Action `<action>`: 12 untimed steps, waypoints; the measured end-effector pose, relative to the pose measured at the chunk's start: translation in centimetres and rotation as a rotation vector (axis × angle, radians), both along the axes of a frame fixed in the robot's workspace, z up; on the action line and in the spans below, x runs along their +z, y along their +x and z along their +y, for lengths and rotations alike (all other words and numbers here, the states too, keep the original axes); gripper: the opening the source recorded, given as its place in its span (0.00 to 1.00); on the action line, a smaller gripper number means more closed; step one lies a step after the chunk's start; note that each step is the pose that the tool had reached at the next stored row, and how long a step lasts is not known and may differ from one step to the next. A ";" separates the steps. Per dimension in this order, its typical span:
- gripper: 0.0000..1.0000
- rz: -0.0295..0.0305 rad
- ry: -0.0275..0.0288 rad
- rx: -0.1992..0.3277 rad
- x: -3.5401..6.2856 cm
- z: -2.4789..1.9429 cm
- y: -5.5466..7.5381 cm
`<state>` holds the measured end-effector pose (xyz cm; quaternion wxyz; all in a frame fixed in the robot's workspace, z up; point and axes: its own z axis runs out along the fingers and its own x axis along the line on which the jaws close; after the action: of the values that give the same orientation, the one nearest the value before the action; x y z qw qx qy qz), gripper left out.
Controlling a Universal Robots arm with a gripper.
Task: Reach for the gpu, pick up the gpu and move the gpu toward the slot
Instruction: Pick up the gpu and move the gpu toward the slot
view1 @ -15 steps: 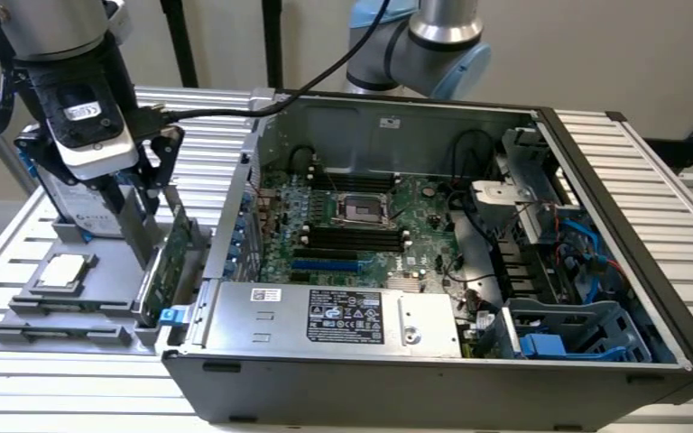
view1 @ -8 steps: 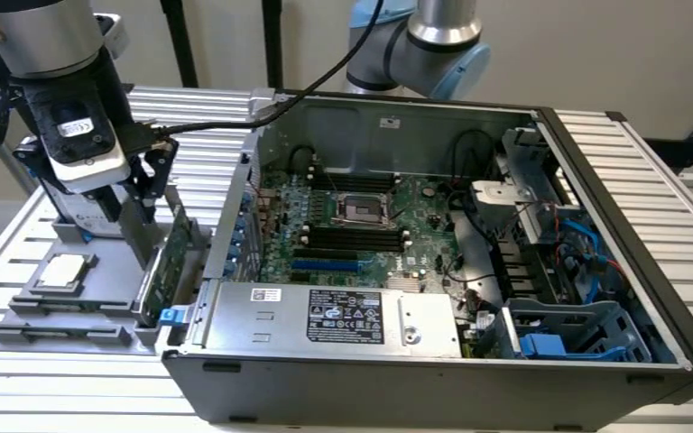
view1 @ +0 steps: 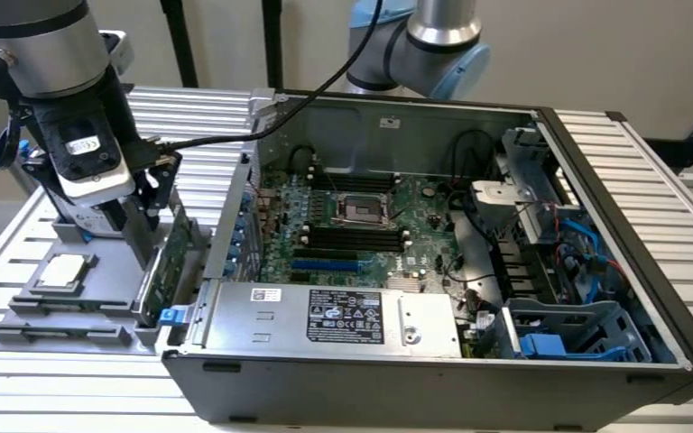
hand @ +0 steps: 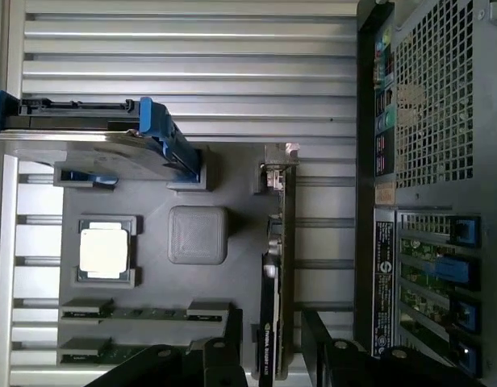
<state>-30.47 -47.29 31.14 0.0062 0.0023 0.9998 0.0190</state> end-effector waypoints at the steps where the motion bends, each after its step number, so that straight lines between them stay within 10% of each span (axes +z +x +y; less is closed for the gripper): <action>1: 0.42 -0.0013 0.0000 -0.001 -0.18 -0.01 0.0; 12: 0.42 -0.0147 -0.0002 -0.023 -2.18 -0.20 0.0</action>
<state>-30.47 -47.49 28.96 0.0137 0.0135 0.9996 0.0189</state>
